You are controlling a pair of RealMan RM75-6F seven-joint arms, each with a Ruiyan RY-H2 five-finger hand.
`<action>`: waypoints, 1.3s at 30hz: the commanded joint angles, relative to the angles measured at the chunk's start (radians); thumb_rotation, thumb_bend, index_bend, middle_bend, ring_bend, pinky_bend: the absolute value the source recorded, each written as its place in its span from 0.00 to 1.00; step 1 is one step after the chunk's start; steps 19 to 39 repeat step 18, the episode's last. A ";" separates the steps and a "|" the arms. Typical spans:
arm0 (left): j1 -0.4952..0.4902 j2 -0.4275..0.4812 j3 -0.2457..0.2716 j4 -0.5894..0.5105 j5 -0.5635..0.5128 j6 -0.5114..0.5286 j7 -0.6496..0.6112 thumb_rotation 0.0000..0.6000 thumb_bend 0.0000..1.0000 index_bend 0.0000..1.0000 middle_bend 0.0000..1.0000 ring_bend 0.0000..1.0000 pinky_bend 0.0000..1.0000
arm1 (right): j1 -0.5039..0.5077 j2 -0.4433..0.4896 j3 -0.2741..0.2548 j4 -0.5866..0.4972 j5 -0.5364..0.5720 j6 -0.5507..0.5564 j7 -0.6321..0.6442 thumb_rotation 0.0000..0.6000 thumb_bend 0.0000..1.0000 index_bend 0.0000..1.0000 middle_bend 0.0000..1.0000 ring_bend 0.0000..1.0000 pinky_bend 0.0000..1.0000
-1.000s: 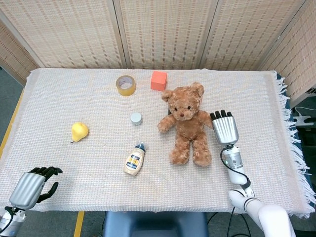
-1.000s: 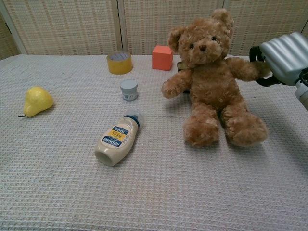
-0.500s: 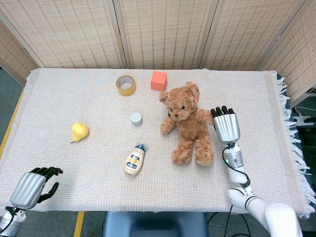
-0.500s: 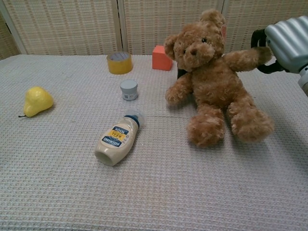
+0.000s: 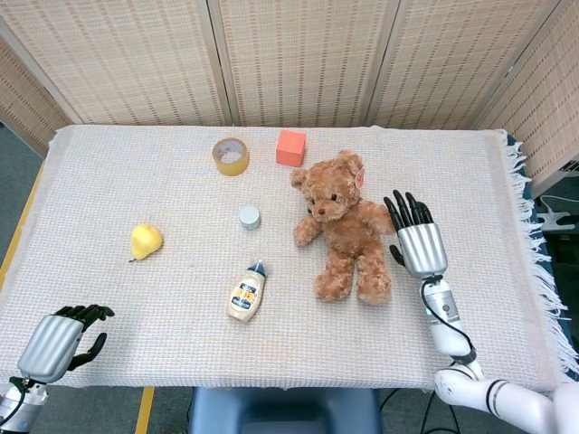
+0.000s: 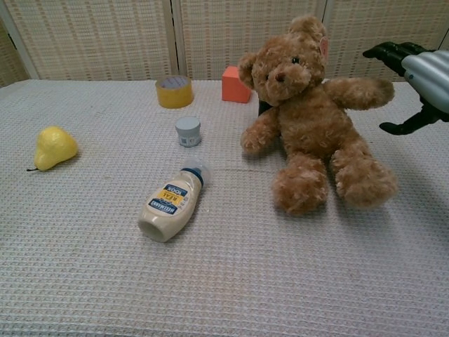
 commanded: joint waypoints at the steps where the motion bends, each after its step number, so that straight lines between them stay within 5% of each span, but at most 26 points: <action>1: 0.001 0.001 -0.001 -0.004 -0.005 -0.002 0.000 1.00 0.43 0.37 0.43 0.45 0.49 | -0.155 0.297 -0.141 -0.436 0.013 0.009 -0.096 1.00 0.12 0.00 0.00 0.00 0.16; 5: 0.004 0.002 -0.001 -0.006 0.000 0.007 0.006 1.00 0.43 0.37 0.43 0.45 0.49 | -0.280 0.435 -0.266 -0.565 -0.094 0.134 -0.122 1.00 0.12 0.00 0.00 0.00 0.16; 10: 0.005 0.000 -0.001 -0.009 0.003 0.008 0.014 1.00 0.43 0.37 0.44 0.45 0.49 | -0.409 0.447 -0.334 -0.453 -0.209 0.290 -0.011 1.00 0.12 0.00 0.00 0.00 0.16; 39: 0.001 -0.008 -0.001 -0.011 0.002 -0.003 0.043 1.00 0.43 0.37 0.44 0.45 0.49 | -0.458 0.443 -0.318 -0.398 -0.227 0.323 0.039 1.00 0.12 0.00 0.00 0.00 0.16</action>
